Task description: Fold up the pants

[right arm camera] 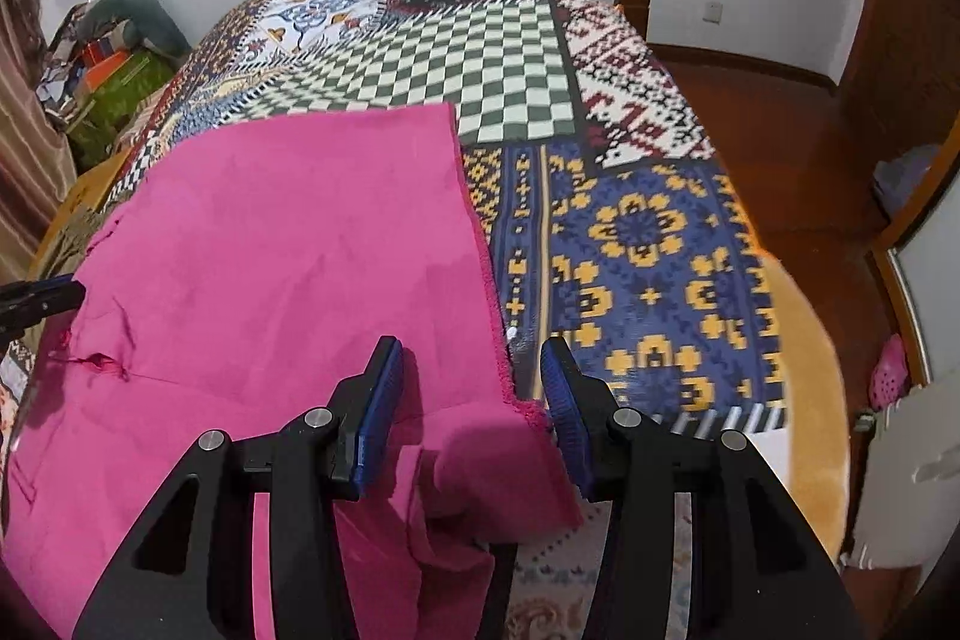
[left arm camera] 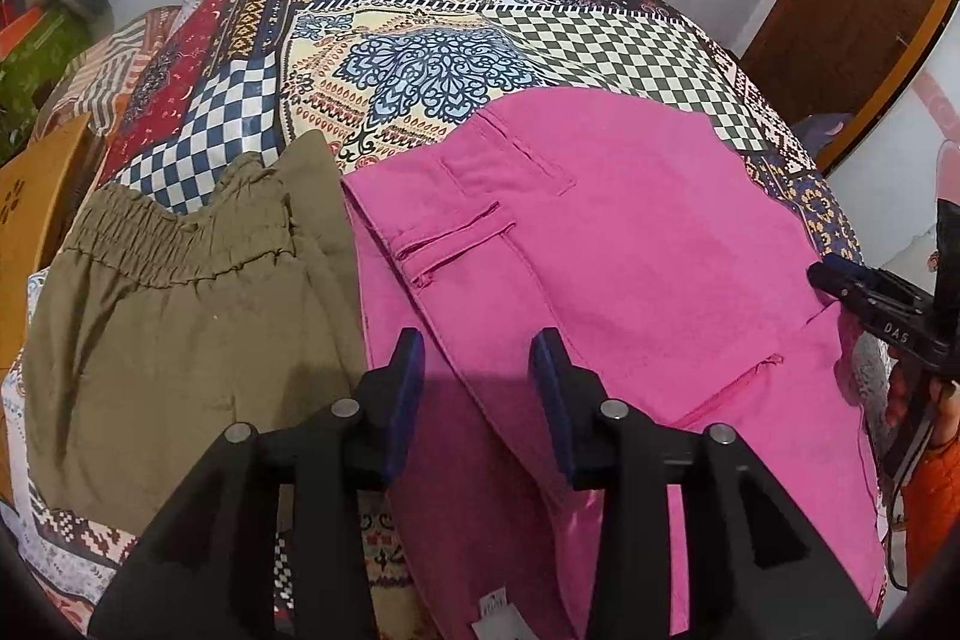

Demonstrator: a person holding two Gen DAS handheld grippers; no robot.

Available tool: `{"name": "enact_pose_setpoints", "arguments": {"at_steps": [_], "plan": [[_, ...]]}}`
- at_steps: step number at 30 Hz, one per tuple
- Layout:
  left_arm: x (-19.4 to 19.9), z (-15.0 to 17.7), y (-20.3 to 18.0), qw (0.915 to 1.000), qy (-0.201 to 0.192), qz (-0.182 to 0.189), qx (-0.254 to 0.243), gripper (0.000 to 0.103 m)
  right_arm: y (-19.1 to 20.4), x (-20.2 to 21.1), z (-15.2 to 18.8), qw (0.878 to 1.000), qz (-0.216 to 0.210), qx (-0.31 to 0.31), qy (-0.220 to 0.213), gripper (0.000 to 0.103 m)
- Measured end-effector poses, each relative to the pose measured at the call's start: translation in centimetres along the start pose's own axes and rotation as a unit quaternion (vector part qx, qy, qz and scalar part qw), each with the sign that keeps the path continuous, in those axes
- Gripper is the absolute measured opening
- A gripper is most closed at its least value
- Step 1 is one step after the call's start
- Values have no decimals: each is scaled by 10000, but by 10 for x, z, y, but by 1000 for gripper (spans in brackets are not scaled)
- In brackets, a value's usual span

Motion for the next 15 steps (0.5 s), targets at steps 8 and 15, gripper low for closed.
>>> {"name": "enact_pose_setpoints", "arguments": {"at_steps": [8,15], "plan": [[-6,-5,-5,9999,-25,-113,-66,27,14,-9,-1,9992,22,407,-46,26],[-2,-9,-19,9976,-173,-414,-522,14,16,-7,0,9972,302,670,-151,8]]}}
Point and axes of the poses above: each gripper's, at about its wrist camera, not at the fingertips, and x roughly against the way its jaws point, y to its left, z to its underside, the point moved 7 cm from there along -x, roughly the way its jaws point, and after that the axes turned 2 degrees about -z, right-handed, at the moved point
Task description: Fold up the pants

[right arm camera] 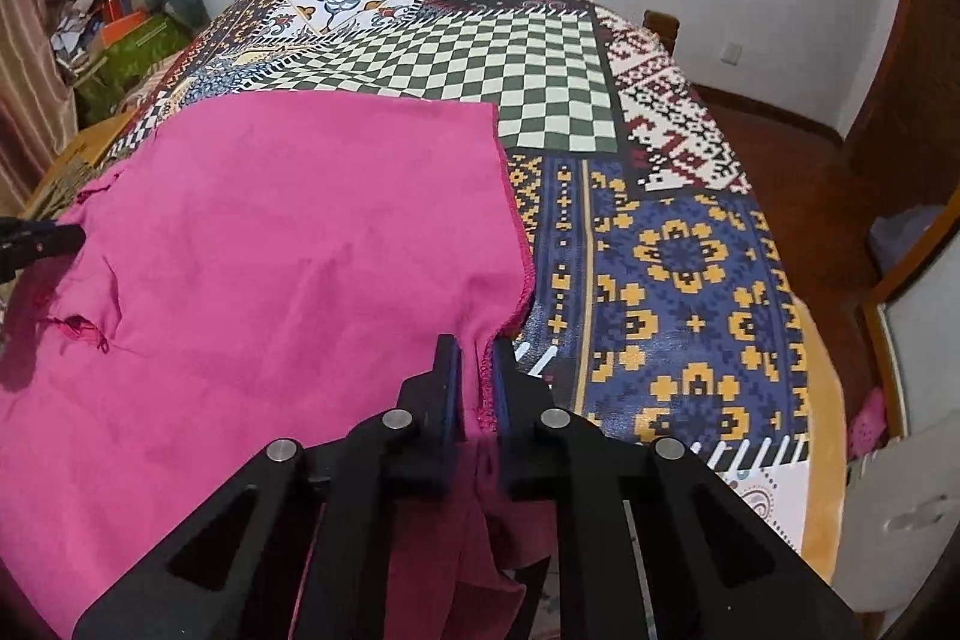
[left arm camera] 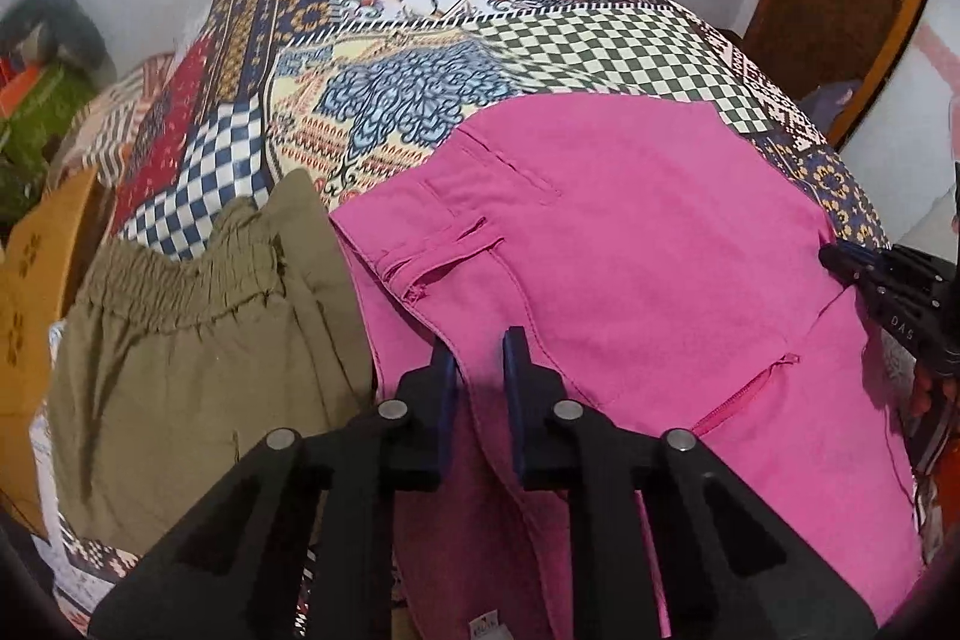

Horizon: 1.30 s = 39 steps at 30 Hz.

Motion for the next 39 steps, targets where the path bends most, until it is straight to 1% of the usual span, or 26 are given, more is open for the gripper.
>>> {"name": "enact_pose_setpoints", "arguments": {"at_steps": [5,8,12,16,20,21,23,25,28,30,35,39], "plan": [[6,-12,-3,9998,-186,92,-42,13,-7,5,4,9999,163,34,-15,6],[-1,-16,-2,9999,-116,104,28,13,-11,5,7,9999,143,-19,48,6],[-10,-12,1,9999,-35,124,78,14,-10,4,7,9998,172,-10,97,6],[0,-10,2,9999,-20,121,48,16,-7,6,6,9997,162,81,190,8],[19,-13,7,9999,-121,103,-15,17,-7,17,-1,9997,157,99,135,13],[26,-15,9,9998,-184,114,12,19,-7,20,-3,9998,129,57,106,14],[34,-20,13,9995,-274,133,65,23,-7,27,-10,10000,7,-37,46,23],[44,-27,19,9991,-402,95,107,32,-7,36,-20,9999,-111,-84,-72,31],[52,-38,27,9985,-533,24,156,43,-4,45,-34,9995,-165,-79,-262,32],[52,-44,32,9983,-549,36,217,46,-3,47,-44,9992,-187,-81,-344,32],[41,-55,44,9981,-478,113,375,47,-3,40,-67,9986,-233,-145,-463,32],[22,-60,49,9984,-331,175,422,47,-4,28,-81,9984,-267,-181,-457,32]]}}
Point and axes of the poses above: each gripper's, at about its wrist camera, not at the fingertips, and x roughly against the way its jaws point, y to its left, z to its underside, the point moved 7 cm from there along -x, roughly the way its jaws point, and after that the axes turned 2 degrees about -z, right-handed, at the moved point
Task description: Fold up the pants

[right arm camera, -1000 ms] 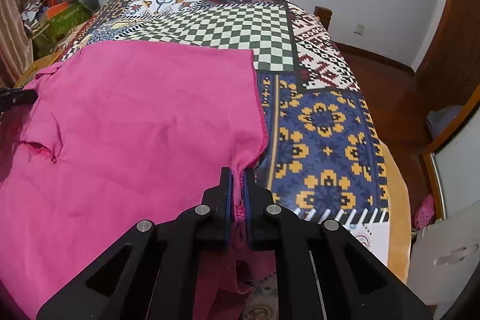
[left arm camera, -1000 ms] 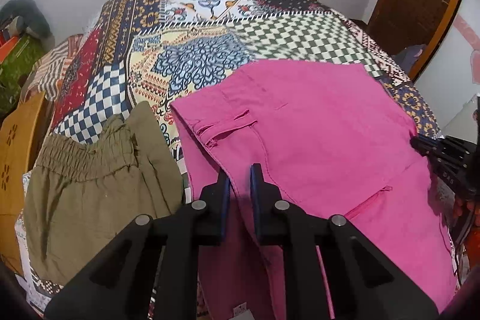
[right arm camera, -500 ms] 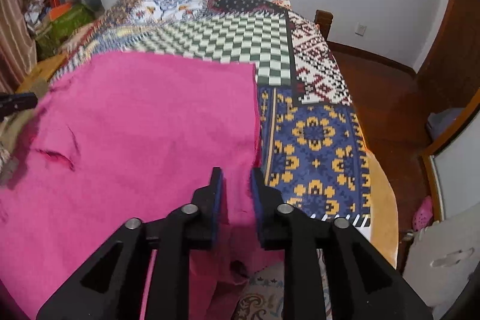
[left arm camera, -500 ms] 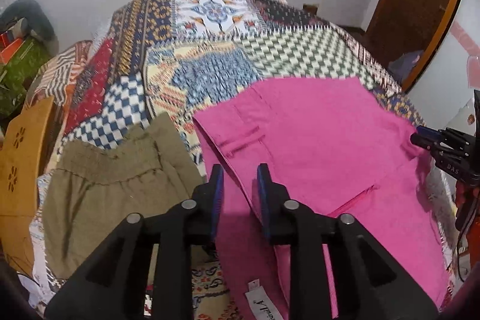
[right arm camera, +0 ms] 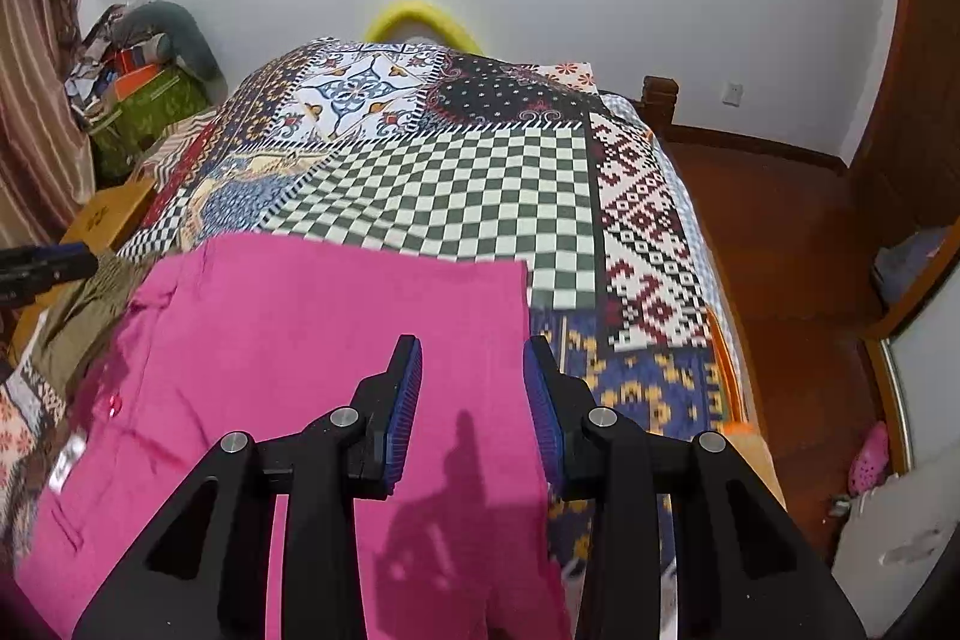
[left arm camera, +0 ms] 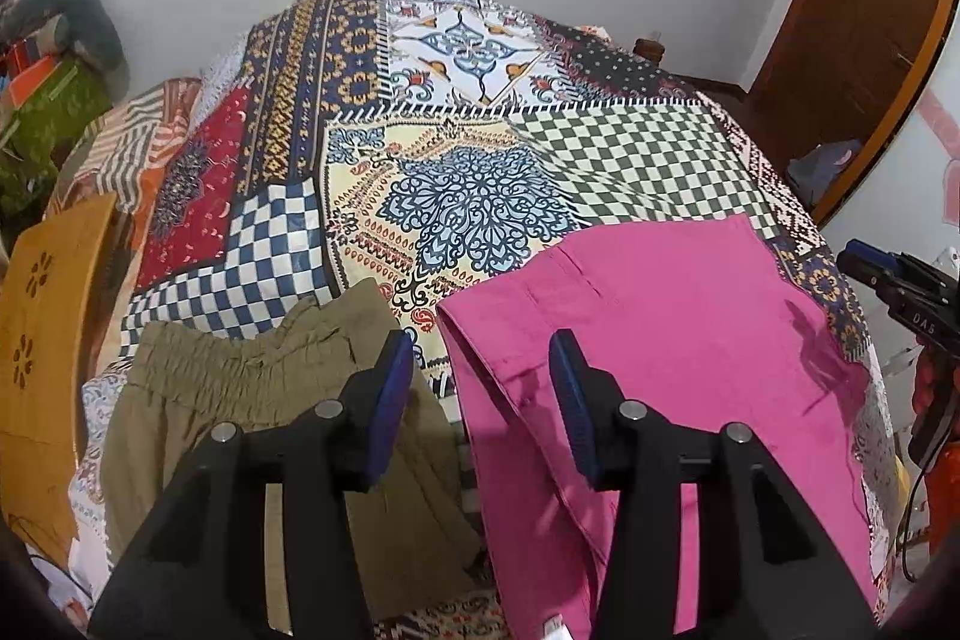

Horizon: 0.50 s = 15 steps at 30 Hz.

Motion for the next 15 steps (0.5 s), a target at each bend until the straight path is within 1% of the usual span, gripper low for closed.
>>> {"name": "enact_pose_setpoints", "arguments": {"at_steps": [5,9,12,15], "plan": [[-27,0,2,9998,196,100,31,47,-5,-19,-10,9999,-52,-5,101,32],[-49,2,4,9994,338,78,27,47,-11,-36,-14,9998,-98,-20,196,32],[-62,3,6,9990,414,139,77,47,-15,-50,-16,9996,-95,-16,277,39],[-75,4,8,9984,500,201,152,47,-18,-62,-16,9994,-61,68,348,40]]}}
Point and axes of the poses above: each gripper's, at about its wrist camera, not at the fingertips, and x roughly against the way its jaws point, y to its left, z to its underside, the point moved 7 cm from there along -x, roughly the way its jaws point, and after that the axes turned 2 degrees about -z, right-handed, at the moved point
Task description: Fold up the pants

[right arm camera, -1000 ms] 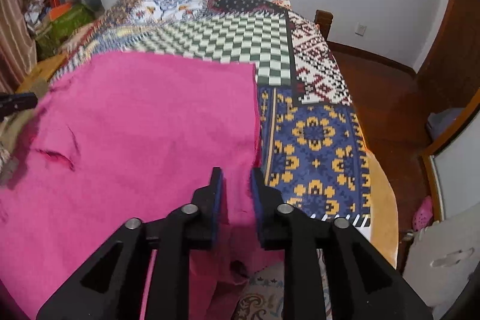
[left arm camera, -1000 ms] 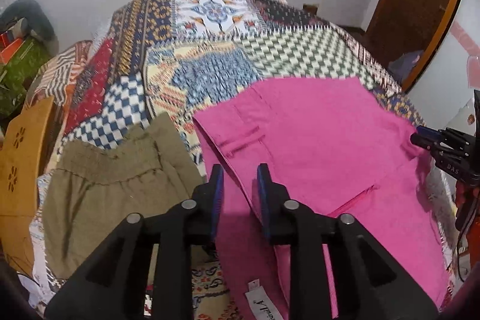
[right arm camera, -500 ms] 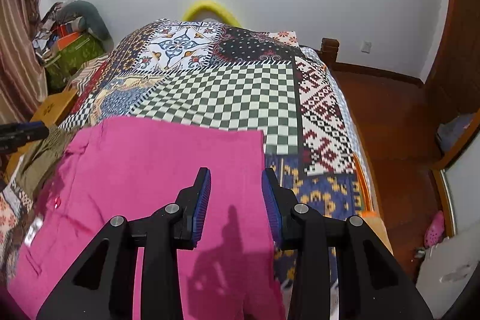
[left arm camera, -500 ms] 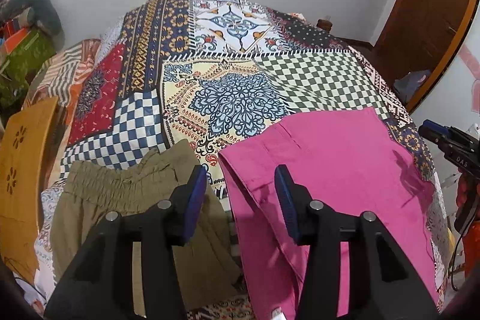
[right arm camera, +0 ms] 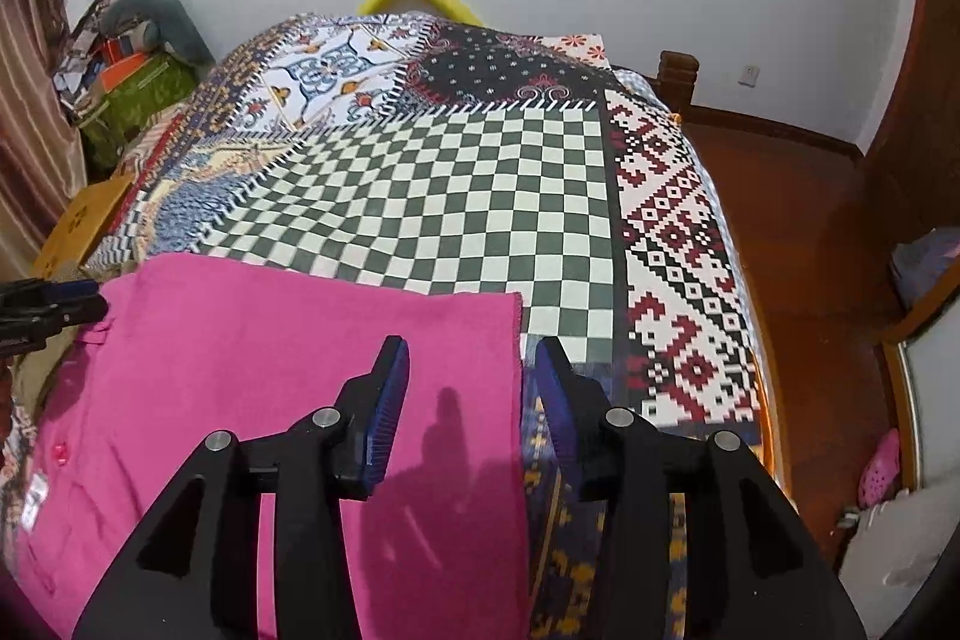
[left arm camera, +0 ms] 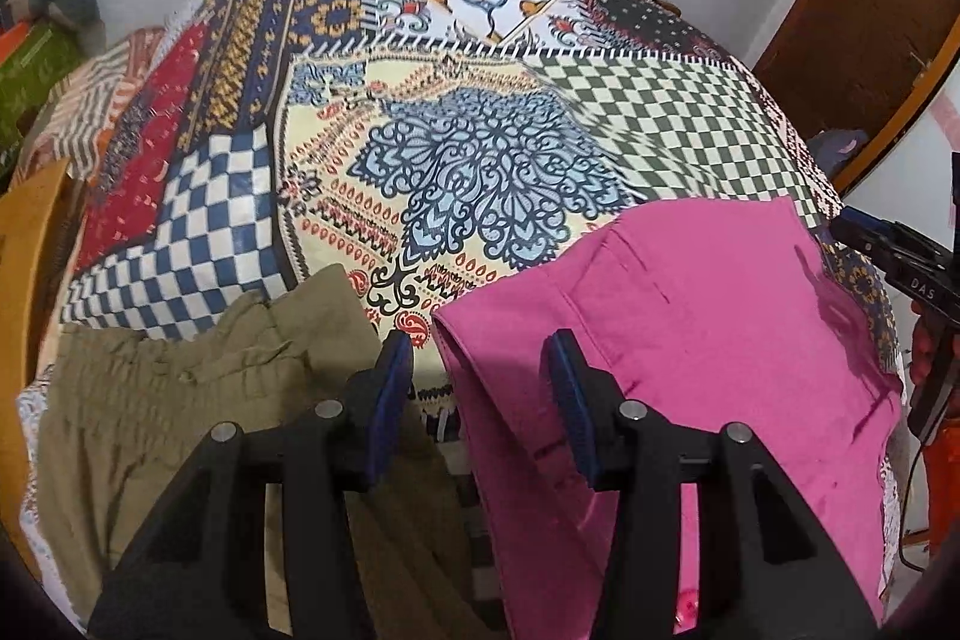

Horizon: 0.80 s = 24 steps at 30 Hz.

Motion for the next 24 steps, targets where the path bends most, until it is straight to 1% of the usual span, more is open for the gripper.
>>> {"name": "enact_pose_setpoints", "arguments": {"at_steps": [4,9,13,15,17,18,19,20,21,22,23,24], "plan": [[-14,1,2,9999,98,83,22,47,-6,-20,-2,9999,17,56,134,40],[-19,0,1,9998,91,171,-36,47,-15,-44,-2,9995,-7,13,317,40],[-24,-1,2,9994,151,298,14,47,-15,-54,-6,9995,-10,52,314,40],[-25,-1,3,9993,175,334,42,47,-11,-56,-9,9994,-87,82,315,40],[-25,-1,2,9992,182,348,40,45,-8,-58,-9,9993,-119,117,330,40],[-25,-1,1,9992,182,364,21,43,-6,-59,-9,9992,-93,189,338,40],[-25,-1,0,9992,180,361,-11,41,-4,-61,-9,9990,-44,286,339,38],[-25,-2,-1,9992,175,347,-39,40,-2,-61,-8,9987,-12,374,339,29],[-24,-3,-3,9994,154,302,-91,37,0,-61,-6,9985,-3,426,347,25],[-25,-3,-4,9995,140,254,-128,35,3,-61,-6,9982,-41,480,364,16],[-25,-4,-4,9996,123,206,-159,34,5,-61,-5,9980,-47,522,357,12],[-24,-4,-5,9997,99,132,-194,27,6,-60,-5,9978,-12,564,341,11]]}}
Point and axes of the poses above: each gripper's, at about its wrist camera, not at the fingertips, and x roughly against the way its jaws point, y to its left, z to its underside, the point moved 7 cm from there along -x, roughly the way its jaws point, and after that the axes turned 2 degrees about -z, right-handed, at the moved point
